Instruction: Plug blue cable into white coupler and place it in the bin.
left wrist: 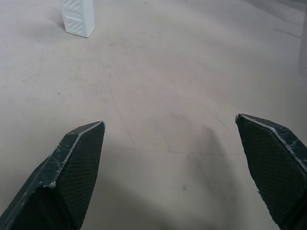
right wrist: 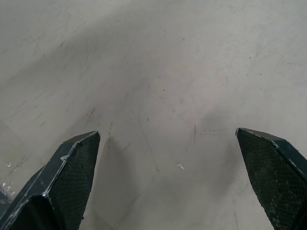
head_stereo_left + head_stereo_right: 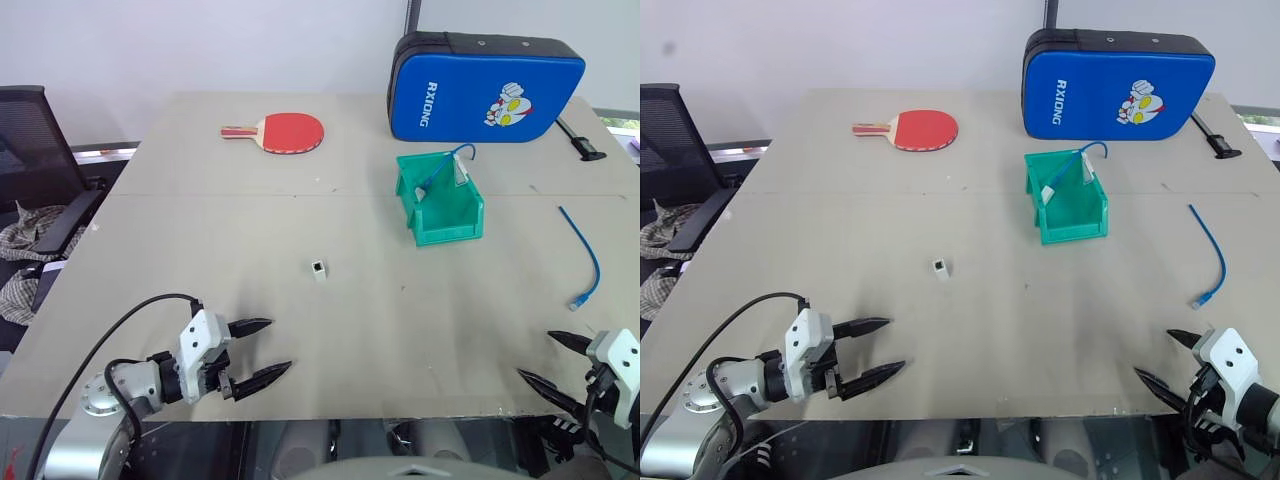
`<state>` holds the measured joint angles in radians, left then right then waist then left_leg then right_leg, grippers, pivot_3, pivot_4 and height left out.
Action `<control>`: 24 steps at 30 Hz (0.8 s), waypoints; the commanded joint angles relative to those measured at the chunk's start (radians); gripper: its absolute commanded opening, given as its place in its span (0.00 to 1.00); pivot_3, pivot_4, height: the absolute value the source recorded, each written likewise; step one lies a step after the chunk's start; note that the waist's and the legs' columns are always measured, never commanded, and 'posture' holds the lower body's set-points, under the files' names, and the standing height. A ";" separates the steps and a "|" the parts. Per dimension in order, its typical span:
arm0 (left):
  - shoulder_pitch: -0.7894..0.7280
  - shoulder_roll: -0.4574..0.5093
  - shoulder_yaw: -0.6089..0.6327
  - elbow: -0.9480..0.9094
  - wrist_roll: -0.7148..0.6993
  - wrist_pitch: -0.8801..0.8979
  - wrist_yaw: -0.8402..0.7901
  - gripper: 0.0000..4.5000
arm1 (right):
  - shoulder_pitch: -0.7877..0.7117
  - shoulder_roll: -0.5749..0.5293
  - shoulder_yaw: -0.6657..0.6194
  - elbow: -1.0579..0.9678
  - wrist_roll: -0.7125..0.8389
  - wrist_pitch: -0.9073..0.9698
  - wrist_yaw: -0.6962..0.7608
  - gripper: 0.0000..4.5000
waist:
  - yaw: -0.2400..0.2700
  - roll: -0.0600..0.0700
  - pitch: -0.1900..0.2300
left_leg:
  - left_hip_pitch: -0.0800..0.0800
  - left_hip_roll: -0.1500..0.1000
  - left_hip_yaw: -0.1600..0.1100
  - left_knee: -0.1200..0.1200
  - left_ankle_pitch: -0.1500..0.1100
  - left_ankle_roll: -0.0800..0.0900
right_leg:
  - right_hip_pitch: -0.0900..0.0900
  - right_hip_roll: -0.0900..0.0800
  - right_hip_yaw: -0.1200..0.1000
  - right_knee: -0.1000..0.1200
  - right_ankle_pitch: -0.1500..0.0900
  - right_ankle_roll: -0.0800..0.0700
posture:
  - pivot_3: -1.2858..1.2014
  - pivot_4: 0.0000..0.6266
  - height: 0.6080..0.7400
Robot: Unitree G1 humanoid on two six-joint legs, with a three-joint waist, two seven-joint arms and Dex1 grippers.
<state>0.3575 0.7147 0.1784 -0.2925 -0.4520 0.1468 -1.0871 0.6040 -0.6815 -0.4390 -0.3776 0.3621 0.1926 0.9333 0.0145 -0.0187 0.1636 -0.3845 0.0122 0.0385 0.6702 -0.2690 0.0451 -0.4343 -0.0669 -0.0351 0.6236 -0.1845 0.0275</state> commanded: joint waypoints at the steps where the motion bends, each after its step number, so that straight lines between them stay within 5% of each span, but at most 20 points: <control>1: -0.028 -0.011 -0.006 -0.020 -0.034 0.027 0.014 0.99 | -0.026 -0.004 -0.021 -0.036 0.020 0.001 -0.017 1.00 | 0.000 0.000 0.000 | 0.000 0.000 0.000 0.000 0.000 0.000 | 0.000 0.000 0.000 0.000 0.000 0.000 | 0.52 0.24 0.93; 4: -0.102 -0.051 0.008 -0.086 -0.200 0.198 0.080 0.99 | -0.090 -0.012 -0.037 -0.094 0.061 0.087 -0.073 1.00 | 0.000 0.001 0.001 | 0.000 0.000 0.000 0.000 0.000 0.000 | 0.000 0.000 -0.001 0.000 0.000 0.000 | 0.52 0.24 0.93; 8: -0.098 -0.038 0.004 -0.153 -0.245 0.265 0.076 0.99 | -0.123 -0.074 -0.068 -0.097 0.081 0.201 -0.075 1.00 | -0.001 0.000 0.001 | 0.000 0.000 0.000 0.000 0.000 0.001 | 0.001 0.000 -0.001 0.000 0.000 0.000 | 0.52 0.24 0.93; 17: -0.088 -0.010 -0.051 -0.171 -0.118 0.032 -0.080 0.99 | -0.226 -0.438 -0.002 0.150 -0.166 0.000 0.116 1.00 | -0.002 0.000 0.002 | 0.001 -0.002 0.006 0.001 0.001 0.006 | 0.000 0.004 0.001 -0.001 -0.001 0.002 | 0.52 0.24 0.93; 21: -0.090 -0.006 -0.049 -0.166 -0.113 -0.017 -0.113 1.00 | -0.387 -0.547 0.123 0.340 -0.252 -0.151 0.181 0.75 | -0.002 -0.001 0.004 | 0.001 -0.001 0.007 0.001 0.001 0.006 | 0.000 0.004 0.002 -0.001 -0.001 0.002 | 0.52 0.24 0.93; 24: -0.073 0.005 -0.034 -0.201 -0.129 -0.014 -0.109 1.00 | -0.543 -0.584 0.247 0.481 -0.331 -0.275 0.218 0.75 | -0.003 -0.002 0.005 | 0.001 -0.001 0.007 0.000 0.001 0.006 | -0.001 0.004 0.002 -0.001 -0.001 0.002 | 0.52 0.24 0.93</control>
<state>0.2795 0.7066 0.1217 -0.4508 -0.5648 0.1472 -1.1907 0.1125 -1.2351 -0.2355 0.0405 0.0758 -0.0064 1.1232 0.0117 -0.0204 0.1685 -0.3837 0.0110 0.0455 0.6703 -0.2678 0.0513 -0.4351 -0.0625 -0.0331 0.6231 -0.1856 0.0292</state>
